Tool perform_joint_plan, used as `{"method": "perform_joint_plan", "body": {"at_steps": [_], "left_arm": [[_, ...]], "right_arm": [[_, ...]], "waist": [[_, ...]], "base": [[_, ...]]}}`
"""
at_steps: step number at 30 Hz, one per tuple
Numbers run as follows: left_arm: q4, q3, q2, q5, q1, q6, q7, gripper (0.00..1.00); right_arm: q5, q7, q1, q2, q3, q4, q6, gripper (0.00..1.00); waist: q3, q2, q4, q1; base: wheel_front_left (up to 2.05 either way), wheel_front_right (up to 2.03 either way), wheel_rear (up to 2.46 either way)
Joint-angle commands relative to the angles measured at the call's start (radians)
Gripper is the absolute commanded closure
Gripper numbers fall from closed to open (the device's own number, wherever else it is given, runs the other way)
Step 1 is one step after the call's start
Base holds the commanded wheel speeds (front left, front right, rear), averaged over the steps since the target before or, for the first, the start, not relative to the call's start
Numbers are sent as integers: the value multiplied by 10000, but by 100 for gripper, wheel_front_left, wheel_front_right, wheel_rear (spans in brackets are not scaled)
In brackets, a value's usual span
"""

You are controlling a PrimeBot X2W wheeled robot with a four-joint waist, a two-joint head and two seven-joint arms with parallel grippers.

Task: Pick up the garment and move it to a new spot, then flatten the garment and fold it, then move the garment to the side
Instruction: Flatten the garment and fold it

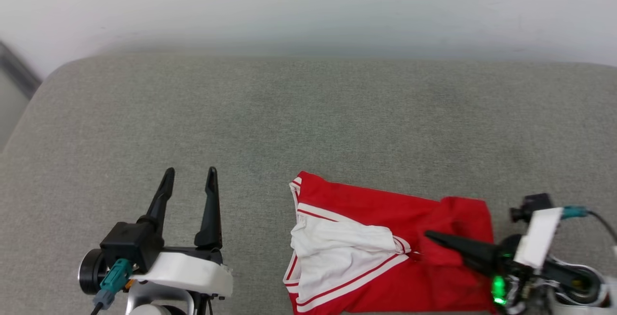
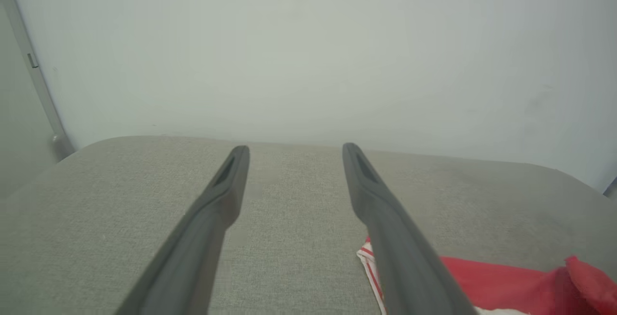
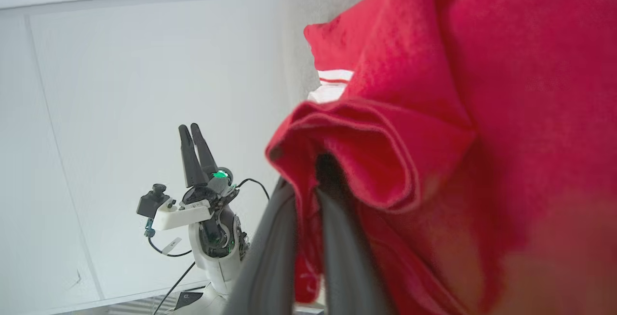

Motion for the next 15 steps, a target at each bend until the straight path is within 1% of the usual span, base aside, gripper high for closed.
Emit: {"method": "perform_joint_plan", "body": {"at_steps": [1,4,7,8,9,10,11,12,15], "left_arm": [[18,-57,-29,34,-211,-51,33,0],[92,-148,-104,32,-291,-121,36,0],[153,-243,-203,6,-429,-202,16,0],[248,-287,-252,-20,-492,-257,-36,0],[284,-287,-273,-29,-514,-273,-50,0],[309,-294,-292,-30,-535,-284,-68,0],[330,-303,-305,-29,-558,-300,-96,0],[353,-311,-324,-27,-588,-311,-117,0],[409,-312,-353,-33,-604,-315,-136,0]], "right_arm": [[488,-360,-201,33,581,192,-4,100],[1287,-1220,-352,30,1910,481,-4,100],[1731,-2035,-555,31,3127,578,-4,100],[1936,-2746,-757,30,4144,664,-4,100],[1845,-3079,-854,28,4397,643,-4,100],[1848,-3337,-890,27,4625,666,-4,90],[1809,-3611,-939,27,4852,696,-4,67],[1727,-3883,-1021,27,5050,676,-4,1],[1794,-4287,-1126,28,5388,602,-2,0]], "waist": [[38,0,110,0],[105,0,279,0],[214,0,464,0],[347,0,594,0],[387,0,619,0],[426,0,639,0],[464,0,652,0],[508,0,665,0],[570,0,679,0]], "base": [[0,0,0],[0,0,0],[0,0,0],[0,0,0],[0,0,0],[0,0,0],[0,0,0],[0,0,0],[0,0,0]]}}
